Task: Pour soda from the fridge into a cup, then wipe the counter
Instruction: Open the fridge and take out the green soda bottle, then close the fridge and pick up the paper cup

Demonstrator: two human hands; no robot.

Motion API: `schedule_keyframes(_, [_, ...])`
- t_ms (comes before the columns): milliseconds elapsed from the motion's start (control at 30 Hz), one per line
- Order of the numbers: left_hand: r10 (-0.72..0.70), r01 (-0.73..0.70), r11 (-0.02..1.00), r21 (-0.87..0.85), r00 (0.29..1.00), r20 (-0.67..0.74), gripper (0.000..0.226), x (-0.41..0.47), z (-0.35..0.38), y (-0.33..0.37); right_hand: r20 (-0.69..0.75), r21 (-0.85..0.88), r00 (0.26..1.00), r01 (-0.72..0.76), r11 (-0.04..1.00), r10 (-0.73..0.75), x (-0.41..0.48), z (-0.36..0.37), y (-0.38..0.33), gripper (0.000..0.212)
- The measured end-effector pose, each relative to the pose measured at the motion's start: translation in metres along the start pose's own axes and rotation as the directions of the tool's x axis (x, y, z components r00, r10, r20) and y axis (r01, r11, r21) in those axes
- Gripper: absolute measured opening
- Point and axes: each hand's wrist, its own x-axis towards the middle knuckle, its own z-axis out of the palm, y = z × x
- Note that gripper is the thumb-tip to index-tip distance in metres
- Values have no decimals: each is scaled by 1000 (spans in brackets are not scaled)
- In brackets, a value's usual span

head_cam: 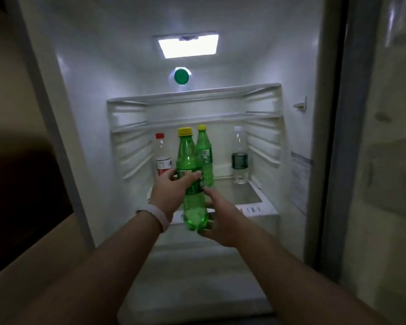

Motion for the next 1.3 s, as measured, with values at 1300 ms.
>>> schedule_keyframes(1300, [42,20,991,-130,890,454,21,-380,2,89,-262,413,954,246,877,-144,-403,49,189,37])
